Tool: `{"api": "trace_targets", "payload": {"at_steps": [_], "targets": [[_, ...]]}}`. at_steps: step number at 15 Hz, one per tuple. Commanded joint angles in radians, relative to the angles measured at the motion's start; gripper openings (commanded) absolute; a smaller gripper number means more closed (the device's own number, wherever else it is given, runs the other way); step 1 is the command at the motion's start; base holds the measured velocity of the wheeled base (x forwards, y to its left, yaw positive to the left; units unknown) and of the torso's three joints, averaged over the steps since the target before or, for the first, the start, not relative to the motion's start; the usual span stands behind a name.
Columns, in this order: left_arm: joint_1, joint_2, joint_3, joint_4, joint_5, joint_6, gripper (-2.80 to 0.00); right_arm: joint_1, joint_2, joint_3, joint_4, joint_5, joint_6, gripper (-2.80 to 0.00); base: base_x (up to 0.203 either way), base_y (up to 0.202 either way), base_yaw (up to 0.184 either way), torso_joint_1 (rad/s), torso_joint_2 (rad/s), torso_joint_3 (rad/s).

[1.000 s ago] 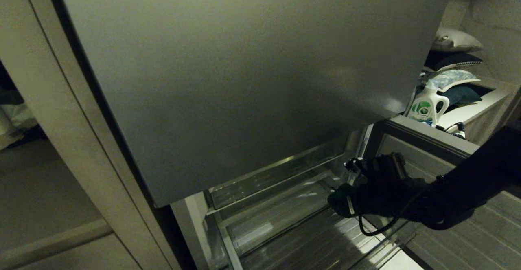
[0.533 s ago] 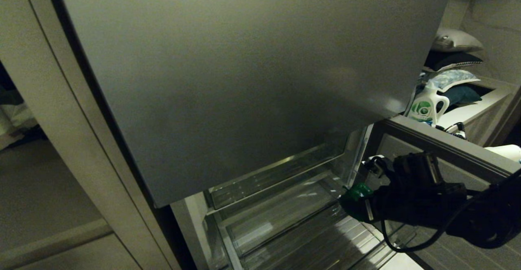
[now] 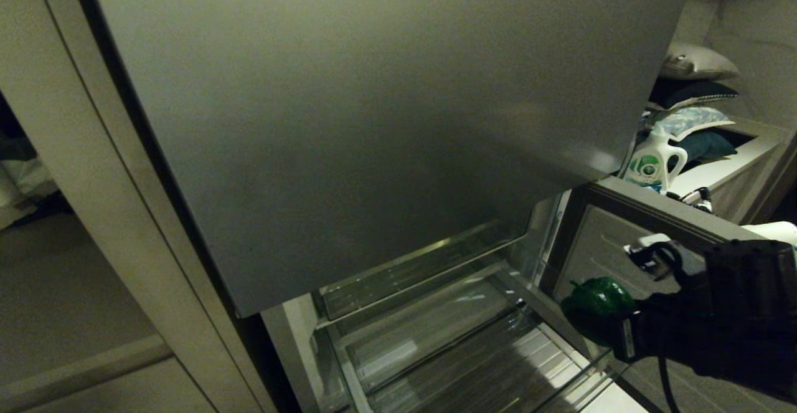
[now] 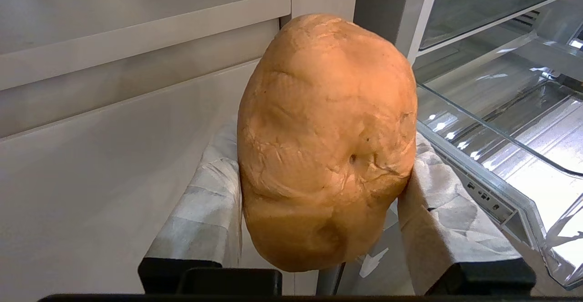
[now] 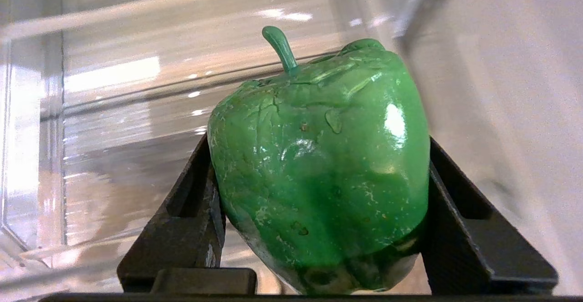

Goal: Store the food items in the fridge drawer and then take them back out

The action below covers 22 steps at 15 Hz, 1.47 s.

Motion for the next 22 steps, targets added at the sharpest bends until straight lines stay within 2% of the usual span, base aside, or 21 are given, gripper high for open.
{"api": "trace_targets", "payload": {"at_steps": [1,3,6,8,11,13,17,22], "targets": [[0.001,0.000,0.001,0.000,0.000,0.000,-2.80,-0.018,-0.263,0.056,0.025,-0.016,-0.002,-2.80,0.000,0.000,0.000,0.000,0.00,0.000],[0.000,0.000,0.001,0.000,0.000,0.001,-2.80,-0.068,-0.477,0.075,0.102,-0.028,-0.004,-2.80,0.000,0.000,0.000,0.000,0.00,0.000],[0.000,0.000,0.000,0.000,0.000,0.000,-2.80,-0.185,-0.808,0.099,0.243,-0.037,-0.021,-2.80,0.000,0.000,0.000,0.000,0.00,0.000],[0.000,0.000,0.001,0.000,0.000,0.001,-2.80,-0.260,-0.995,0.163,0.318,-0.036,-0.100,-2.80,0.000,0.000,0.000,0.000,0.00,0.000],[0.000,0.000,0.001,0.000,0.000,-0.001,-2.80,-0.315,-1.203,0.353,0.364,-0.017,-0.224,-2.80,0.000,0.000,0.000,0.000,0.00,0.000],[0.000,0.000,0.001,0.000,0.000,-0.001,-2.80,-0.326,-1.267,0.447,0.381,0.000,-0.232,-2.80,0.000,0.000,0.000,0.000,0.00,0.000],[0.000,0.000,0.001,0.000,0.000,-0.001,-2.80,-0.304,-1.485,0.427,0.501,0.048,-0.190,-2.80,0.000,0.000,0.000,0.000,0.00,0.000],[0.001,0.000,0.001,0.000,0.000,-0.001,-2.80,-0.301,-1.486,0.445,0.461,0.046,-0.147,-2.80,0.000,0.000,0.000,0.000,0.00,0.000]]}}
